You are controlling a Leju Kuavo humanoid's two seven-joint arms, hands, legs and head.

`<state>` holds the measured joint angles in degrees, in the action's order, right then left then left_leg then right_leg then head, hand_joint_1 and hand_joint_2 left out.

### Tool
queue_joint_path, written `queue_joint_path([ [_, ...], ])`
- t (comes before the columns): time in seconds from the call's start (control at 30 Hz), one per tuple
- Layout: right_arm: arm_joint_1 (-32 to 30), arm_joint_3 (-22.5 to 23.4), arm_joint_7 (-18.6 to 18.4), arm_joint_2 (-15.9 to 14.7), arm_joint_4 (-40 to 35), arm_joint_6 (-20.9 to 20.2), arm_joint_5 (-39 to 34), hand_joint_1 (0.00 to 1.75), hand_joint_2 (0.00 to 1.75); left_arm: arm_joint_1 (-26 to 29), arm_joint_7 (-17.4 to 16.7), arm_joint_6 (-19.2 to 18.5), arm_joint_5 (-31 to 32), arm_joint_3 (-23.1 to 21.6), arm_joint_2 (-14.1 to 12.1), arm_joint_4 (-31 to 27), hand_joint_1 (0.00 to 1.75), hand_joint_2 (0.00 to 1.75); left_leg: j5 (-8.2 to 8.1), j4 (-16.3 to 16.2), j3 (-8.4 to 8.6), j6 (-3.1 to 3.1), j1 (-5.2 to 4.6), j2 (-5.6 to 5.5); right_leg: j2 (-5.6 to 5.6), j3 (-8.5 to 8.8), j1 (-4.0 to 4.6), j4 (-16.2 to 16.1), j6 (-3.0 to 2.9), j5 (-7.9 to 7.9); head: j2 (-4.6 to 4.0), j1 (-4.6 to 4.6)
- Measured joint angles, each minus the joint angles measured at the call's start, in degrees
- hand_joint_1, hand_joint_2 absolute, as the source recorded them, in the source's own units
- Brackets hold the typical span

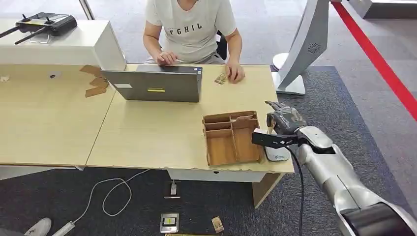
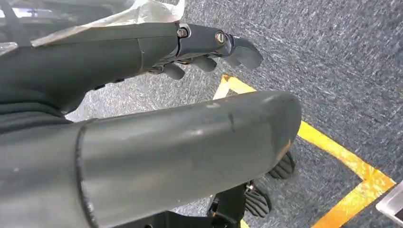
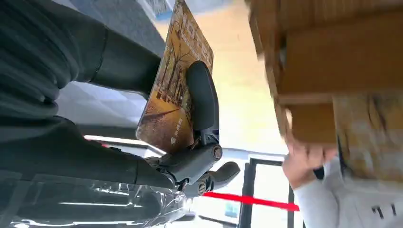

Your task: Pass the card to the sensor for recognition and then transmit it.

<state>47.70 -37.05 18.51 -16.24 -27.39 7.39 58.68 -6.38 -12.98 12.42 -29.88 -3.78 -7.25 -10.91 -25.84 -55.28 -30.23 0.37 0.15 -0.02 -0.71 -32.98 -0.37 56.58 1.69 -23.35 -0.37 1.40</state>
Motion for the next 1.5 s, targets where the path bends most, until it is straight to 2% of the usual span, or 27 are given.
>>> queue_joint_path([
  [0.17,3.59,-0.04,1.51,-0.02,-1.07,0.07,1.71,1.75,1.75,0.03,0.42,-0.90,0.07,-0.07,-0.40,0.00,0.00,0.00,0.01,0.00,0.00,0.00,-0.01,0.00,0.00,0.00,0.00,0.00,0.00,0.00,0.00,0.00],
  [0.33,5.75,-0.04,1.64,-0.44,-3.26,-1.71,2.95,1.75,1.75,0.04,0.94,-1.44,0.07,-0.15,-0.64,0.00,0.00,0.00,0.01,-0.01,0.01,0.00,-0.01,0.00,0.00,0.00,0.00,-0.01,0.00,0.00,0.00,0.00],
  [0.5,5.90,-0.02,1.58,-1.35,-5.77,-1.97,3.19,1.75,1.75,0.09,1.40,-2.23,0.07,-0.20,-0.74,0.00,0.00,0.00,0.00,-0.01,0.01,0.00,-0.01,-0.01,0.00,-0.01,0.00,0.00,0.00,0.00,0.00,0.00],
  [0.6,5.88,-0.02,1.55,-1.79,-7.23,-2.29,3.08,1.75,1.75,0.11,0.61,-6.05,0.07,-0.29,-1.68,0.00,0.00,0.00,0.00,-0.01,0.00,0.00,0.00,0.00,0.00,-0.01,0.01,-0.01,0.00,0.00,0.00,0.00],
  [0.7,5.56,-0.02,1.03,-2.03,-9.26,-2.91,3.02,1.75,1.75,0.09,0.39,-8.22,0.13,-0.66,-2.95,0.00,0.00,0.00,0.01,0.00,0.02,-0.01,0.00,0.00,0.00,-0.01,0.01,0.00,0.00,0.00,0.00,0.00],
  [0.83,4.52,0.04,0.31,-2.05,-11.84,-3.08,2.84,1.75,1.75,0.11,0.63,-9.29,0.77,-1.49,-3.96,0.00,0.00,0.00,0.02,0.00,0.00,-0.02,0.02,-0.01,0.00,-0.01,0.04,0.01,-0.01,0.00,0.00,0.00],
  [1.1,4.44,0.04,0.26,-2.03,-12.04,-3.06,2.84,1.75,1.75,0.11,0.70,-9.38,0.83,-1.51,-4.02,0.00,0.00,0.00,0.02,0.00,0.00,-0.02,0.03,0.00,0.00,-0.01,0.05,0.01,-0.01,0.00,0.00,0.00],
  [1.17,4.12,0.04,0.24,-1.95,-12.72,-2.97,2.93,1.75,1.75,0.11,1.07,-9.53,0.94,-1.62,-4.22,0.00,0.00,0.00,0.02,0.00,0.00,-0.02,0.04,-0.01,0.00,-0.01,0.06,0.01,-0.01,0.00,0.00,-0.02],
  [1.27,3.83,0.39,0.22,0.09,-14.60,-2.54,4.24,1.75,1.75,0.10,2.95,-10.91,1.25,-3.00,-5.16,0.00,0.00,0.00,0.02,0.00,0.00,-0.02,0.03,0.00,0.00,-0.01,0.07,0.01,-0.01,0.00,0.00,0.02],
  [1.5,3.85,0.96,0.22,0.92,-14.93,-2.38,4.48,1.75,1.75,0.12,3.26,-11.39,1.55,-3.61,-5.49,0.02,0.00,0.00,0.02,0.00,-0.02,-0.02,0.02,-0.01,0.00,-0.02,0.07,0.00,-0.01,0.00,0.00,0.02],
])
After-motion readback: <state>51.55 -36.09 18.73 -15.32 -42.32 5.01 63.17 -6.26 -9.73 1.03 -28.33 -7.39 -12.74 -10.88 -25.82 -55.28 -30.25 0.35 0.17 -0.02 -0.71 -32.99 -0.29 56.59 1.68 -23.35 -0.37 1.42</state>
